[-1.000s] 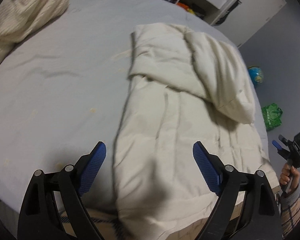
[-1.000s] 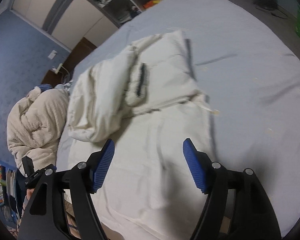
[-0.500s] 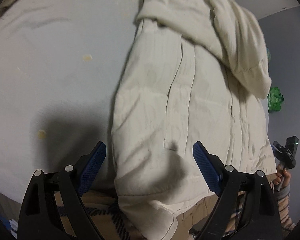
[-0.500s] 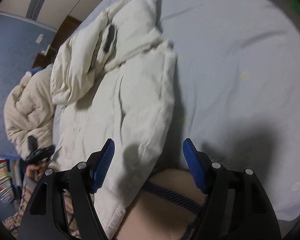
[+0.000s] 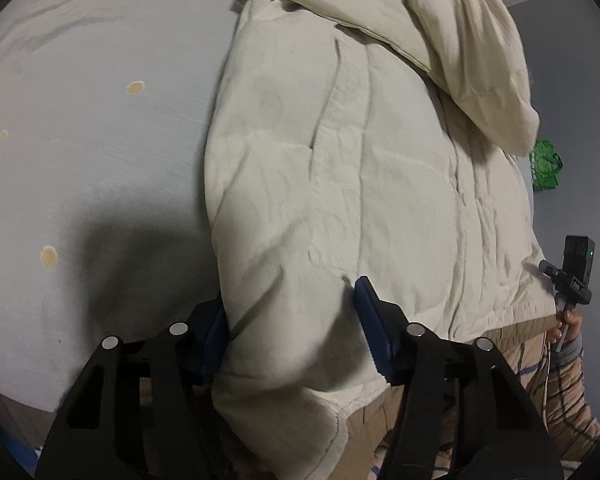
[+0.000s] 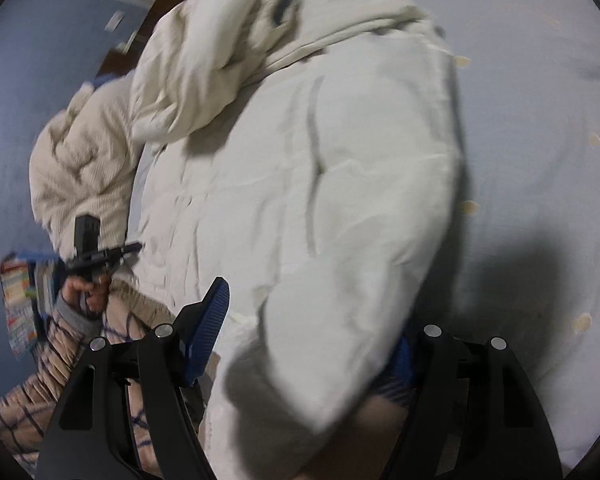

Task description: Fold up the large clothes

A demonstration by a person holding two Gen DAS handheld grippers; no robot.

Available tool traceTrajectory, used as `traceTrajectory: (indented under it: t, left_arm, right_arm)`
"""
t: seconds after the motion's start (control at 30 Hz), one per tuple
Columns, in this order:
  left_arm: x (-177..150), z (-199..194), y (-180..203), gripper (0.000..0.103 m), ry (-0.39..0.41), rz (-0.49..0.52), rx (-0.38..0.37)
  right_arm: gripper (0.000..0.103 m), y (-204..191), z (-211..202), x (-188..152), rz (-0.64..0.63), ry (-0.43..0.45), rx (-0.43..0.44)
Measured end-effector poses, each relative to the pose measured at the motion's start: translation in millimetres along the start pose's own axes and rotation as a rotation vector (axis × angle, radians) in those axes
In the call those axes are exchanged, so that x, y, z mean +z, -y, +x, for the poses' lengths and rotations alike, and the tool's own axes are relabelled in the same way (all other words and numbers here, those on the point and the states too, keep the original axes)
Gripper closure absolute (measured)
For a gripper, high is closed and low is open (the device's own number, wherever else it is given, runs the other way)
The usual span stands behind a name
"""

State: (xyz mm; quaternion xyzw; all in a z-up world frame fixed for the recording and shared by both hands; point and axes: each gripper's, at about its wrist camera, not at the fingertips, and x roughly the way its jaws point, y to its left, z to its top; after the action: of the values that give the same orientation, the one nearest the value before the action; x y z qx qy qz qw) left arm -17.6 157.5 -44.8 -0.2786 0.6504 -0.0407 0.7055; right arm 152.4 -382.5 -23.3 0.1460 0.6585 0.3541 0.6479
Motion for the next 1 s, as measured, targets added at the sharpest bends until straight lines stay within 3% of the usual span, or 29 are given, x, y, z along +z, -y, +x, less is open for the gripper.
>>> traceTrajectory:
  t: [0.17,0.27,0.33,0.43,0.5,0.6,0.77,1.0]
  left_arm:
    - [-8.6,-6.7,4.3,0.048,0.017,0.019,-0.003]
    - [-11.8,-6.3,5.7,0.048,0.008,0.024,0.0]
    - [-13.5,-5.3,7.0,0.048,-0.003,0.032,0.003]
    - [-18.8,-6.4,12.4,0.051,-0.004,0.07,0.027]
    - [-21.3,-9.0,12.5,0.062,0.029,0.072,0.063]
    - [-26.2,-13.8,14.1,0.076,0.038,0.081,0.042]
    - [-37.6,-21.1,23.9,0.08,0.016,0.132,0.015]
    - [-51.7,-25.6,40.1,0.09,0.026,0.203,0.015]
  right_arm:
    - [0.037,-24.9,-8.6,-7.8,-0.095,0.011,0.019]
    - [0.051,-35.7,-16.9,-15.8,-0.155,0.021,0.014]
    - [0.07,-39.9,-21.1,-20.4,-0.183,0.033,0.004]
    - [0.078,-42.5,-23.9,-25.2,-0.22,0.051,-0.012]
    - [0.08,-42.4,-25.1,-28.3,-0.23,0.062,-0.016]
    - [0.082,-41.0,-27.0,-28.1,-0.22,0.087,0.006]
    - [0.083,-42.9,-30.8,-27.5,-0.206,0.107,0.079]
    - [0.084,-48.0,-33.1,-34.2,-0.229,0.106,0.09]
